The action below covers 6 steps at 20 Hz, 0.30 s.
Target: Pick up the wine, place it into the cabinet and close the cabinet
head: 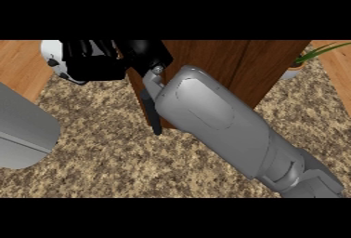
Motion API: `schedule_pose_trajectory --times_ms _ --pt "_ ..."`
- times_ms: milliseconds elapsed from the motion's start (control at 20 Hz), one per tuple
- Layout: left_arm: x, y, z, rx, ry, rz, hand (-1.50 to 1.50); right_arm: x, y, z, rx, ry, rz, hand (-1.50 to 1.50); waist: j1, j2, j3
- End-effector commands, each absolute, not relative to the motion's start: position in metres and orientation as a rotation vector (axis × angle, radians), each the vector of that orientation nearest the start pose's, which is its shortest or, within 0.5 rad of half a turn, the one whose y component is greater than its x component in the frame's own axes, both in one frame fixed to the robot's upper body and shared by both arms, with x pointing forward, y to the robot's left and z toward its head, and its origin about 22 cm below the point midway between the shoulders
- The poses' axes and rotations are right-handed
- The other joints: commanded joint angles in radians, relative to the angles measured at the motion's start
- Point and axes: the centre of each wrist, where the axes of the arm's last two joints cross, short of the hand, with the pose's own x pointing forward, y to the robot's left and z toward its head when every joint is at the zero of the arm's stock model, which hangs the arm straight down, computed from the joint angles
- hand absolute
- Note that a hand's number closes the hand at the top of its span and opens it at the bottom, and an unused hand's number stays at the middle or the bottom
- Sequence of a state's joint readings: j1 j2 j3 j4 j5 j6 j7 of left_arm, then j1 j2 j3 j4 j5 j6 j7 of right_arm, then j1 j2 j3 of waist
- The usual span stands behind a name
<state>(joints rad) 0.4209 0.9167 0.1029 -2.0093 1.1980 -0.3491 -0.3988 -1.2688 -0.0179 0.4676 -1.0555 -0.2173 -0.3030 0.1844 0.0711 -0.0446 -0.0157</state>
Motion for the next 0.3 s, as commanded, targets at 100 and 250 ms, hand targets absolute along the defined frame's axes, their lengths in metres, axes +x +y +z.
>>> schedule_pose_trajectory --times_ms 100,250 --pt "0.161 0.372 0.142 -0.626 -1.909 -0.017 1.5 0.41 -0.038 0.205 -0.038 -1.816 0.504 1.5 -0.026 0.075 0.014" --pt "0.163 0.369 0.141 -0.625 -1.918 -0.014 1.5 0.408 -0.038 0.195 -0.021 -1.805 0.52 1.5 -0.035 0.078 0.014"
